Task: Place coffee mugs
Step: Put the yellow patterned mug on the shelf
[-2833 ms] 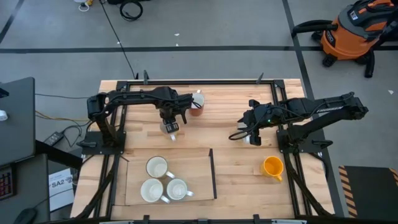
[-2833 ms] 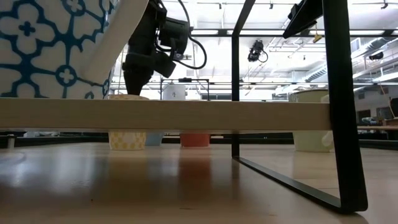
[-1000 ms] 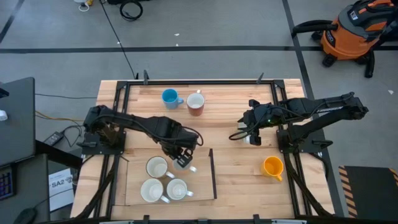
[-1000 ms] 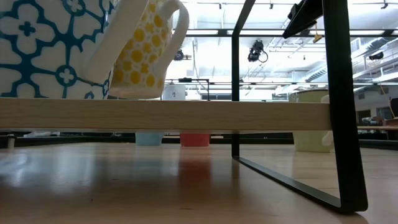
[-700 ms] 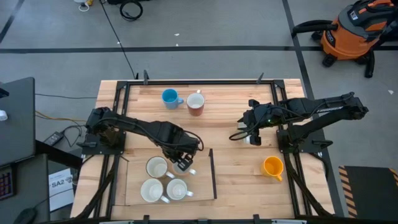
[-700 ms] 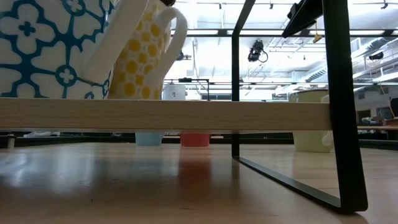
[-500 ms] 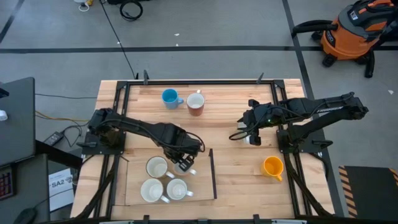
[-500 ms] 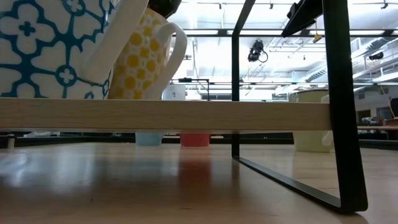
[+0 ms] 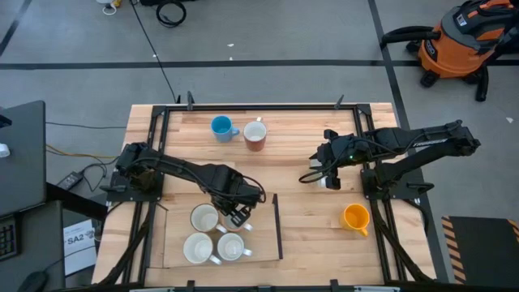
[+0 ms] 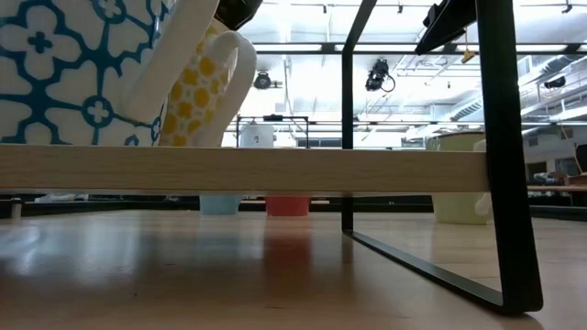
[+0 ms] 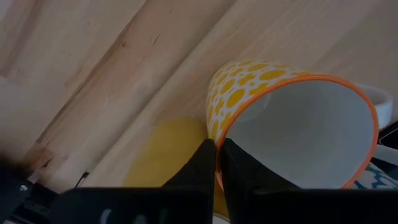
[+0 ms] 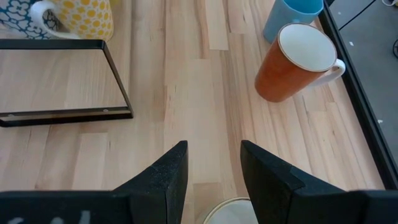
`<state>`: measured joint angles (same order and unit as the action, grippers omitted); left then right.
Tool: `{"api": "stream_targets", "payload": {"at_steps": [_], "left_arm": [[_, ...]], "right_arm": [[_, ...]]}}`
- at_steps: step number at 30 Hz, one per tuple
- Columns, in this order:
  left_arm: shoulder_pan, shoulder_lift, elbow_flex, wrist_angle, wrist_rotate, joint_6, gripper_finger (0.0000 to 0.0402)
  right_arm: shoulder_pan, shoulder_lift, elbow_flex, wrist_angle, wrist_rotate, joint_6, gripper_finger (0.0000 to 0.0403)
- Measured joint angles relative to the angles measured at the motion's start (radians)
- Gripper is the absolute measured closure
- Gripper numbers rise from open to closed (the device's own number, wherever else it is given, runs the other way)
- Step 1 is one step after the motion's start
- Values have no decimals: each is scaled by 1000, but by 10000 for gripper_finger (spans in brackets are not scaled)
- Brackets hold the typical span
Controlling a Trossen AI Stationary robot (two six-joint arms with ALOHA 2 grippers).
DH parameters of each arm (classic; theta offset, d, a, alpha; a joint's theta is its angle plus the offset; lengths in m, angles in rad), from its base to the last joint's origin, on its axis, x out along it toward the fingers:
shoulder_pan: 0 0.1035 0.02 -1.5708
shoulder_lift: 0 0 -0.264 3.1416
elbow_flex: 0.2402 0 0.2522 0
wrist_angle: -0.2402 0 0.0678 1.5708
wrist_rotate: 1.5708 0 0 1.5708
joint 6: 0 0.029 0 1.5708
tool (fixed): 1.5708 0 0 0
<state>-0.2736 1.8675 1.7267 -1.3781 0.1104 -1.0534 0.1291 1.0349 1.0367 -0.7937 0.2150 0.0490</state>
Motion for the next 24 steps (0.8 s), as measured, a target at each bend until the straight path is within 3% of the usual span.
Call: {"api": "stream_targets", "payload": {"at_steps": [17, 24], "left_arm": [[0, 0, 0, -1, -1, 18, 324], [0, 0, 0, 1, 0, 18, 280]], "right_arm": [[0, 0, 0, 0, 0, 0, 250], [0, 0, 0, 0, 0, 0, 250]]}}
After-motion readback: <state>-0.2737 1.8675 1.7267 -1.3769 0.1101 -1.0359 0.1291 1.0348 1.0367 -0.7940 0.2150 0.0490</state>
